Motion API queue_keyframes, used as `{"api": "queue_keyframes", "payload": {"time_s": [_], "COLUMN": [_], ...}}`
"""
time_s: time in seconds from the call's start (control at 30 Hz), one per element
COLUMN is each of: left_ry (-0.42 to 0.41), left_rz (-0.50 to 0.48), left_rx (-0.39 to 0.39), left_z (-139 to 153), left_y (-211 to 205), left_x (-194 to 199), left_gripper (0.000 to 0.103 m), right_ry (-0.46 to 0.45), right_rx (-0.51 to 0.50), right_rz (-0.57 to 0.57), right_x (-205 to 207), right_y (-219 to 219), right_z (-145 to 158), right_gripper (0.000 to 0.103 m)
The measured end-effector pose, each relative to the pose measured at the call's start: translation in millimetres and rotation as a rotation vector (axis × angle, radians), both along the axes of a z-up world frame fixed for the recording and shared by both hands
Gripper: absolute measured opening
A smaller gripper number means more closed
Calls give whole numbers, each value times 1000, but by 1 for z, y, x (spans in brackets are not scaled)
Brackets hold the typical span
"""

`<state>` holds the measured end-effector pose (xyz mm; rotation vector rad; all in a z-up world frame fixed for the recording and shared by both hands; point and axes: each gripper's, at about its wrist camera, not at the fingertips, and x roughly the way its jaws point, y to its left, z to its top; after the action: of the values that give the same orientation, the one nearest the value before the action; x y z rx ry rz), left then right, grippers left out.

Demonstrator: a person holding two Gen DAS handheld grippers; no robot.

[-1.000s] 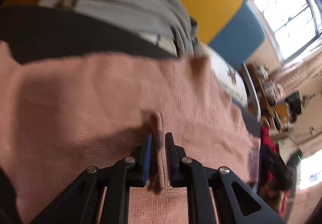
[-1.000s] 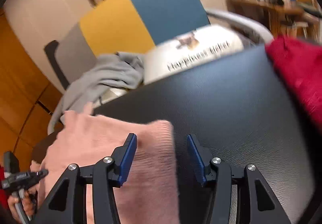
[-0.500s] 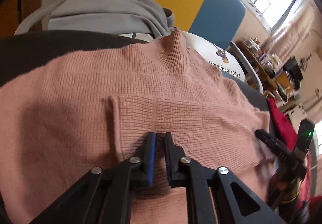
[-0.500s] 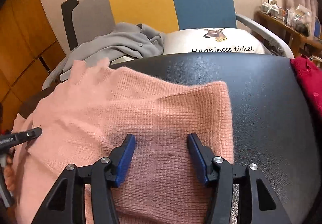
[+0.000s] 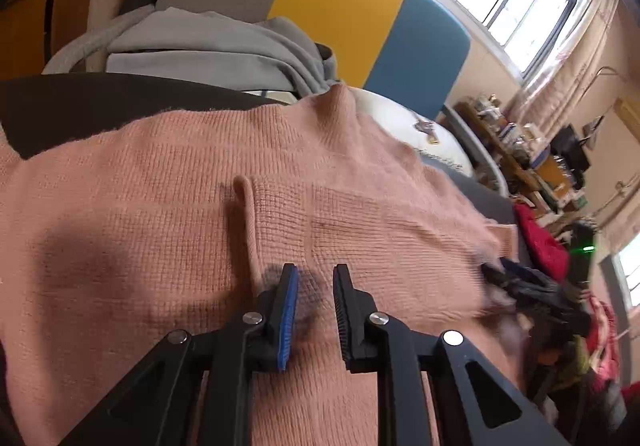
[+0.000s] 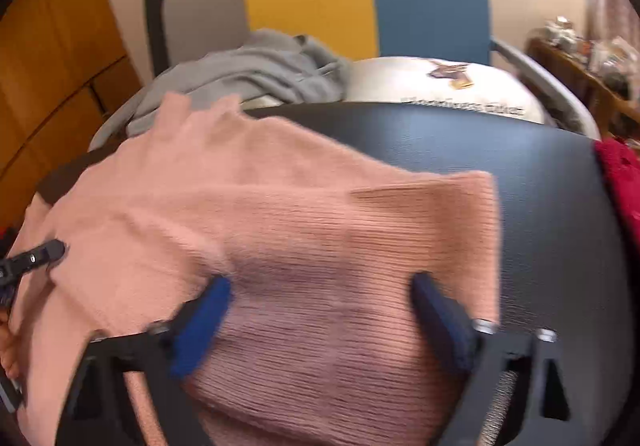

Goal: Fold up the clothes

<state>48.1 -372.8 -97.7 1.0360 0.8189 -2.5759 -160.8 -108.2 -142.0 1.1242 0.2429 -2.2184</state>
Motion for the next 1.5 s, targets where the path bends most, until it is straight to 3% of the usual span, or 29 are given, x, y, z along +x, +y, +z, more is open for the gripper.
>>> {"api": "queue_keyframes", "payload": {"time_s": [0.1, 0.17, 0.2, 0.3, 0.43, 0.63, 0.83, 0.93, 1.0, 1.03, 1.07, 1.1, 1.27, 1.5], "left_ry": [32, 40, 29, -5, -59, -109, -179, -205, -196, -197, -200, -198, -95, 65], "left_rz": [-32, -55, -65, -101, -139, -199, -279, -333, -334, -324, -310, -296, -259, -242], "left_rx": [-6, -21, -41, -91, -71, -32, 1, -5, -9, -2, 8, 24, 45, 43], "left_z": [21, 33, 36, 43, 33, 12, -10, -18, -21, -22, -22, -22, -3, 44], "left_y": [-14, -26, -32, -49, -73, -103, -113, -110, -110, -111, -113, -116, -113, -93], "left_x": [-9, -22, -33, -68, -112, -166, -200, -217, -221, -222, -223, -223, -201, -144], "left_gripper": [22, 24, 25, 26, 26, 31, 34, 35, 35, 32, 15, 6, 4, 4], "right_ry": [6, -2, -6, -25, -69, -150, -150, -151, -174, -179, -187, -196, -181, -120], "right_rx": [11, -54, -89, -164, -168, -101, -29, -23, -31, -30, -33, -38, -60, -207], "right_rz": [32, 50, 64, 117, 195, 280, 384, 411, 419, 425, 429, 430, 431, 430], "right_x": [2, -4, -10, -28, -66, -127, -139, -144, -147, -148, -149, -149, -139, -107], "right_y": [-6, -6, -9, -27, -77, -160, -201, -210, -212, -212, -213, -212, -208, -163], "right_z": [7, 21, 31, 52, 58, 33, 10, 5, 4, 5, 6, 7, 19, 66], "right_gripper": [96, 69, 65, 63, 64, 64, 63, 53, 49, 38, 21, 14, 10, 10]}}
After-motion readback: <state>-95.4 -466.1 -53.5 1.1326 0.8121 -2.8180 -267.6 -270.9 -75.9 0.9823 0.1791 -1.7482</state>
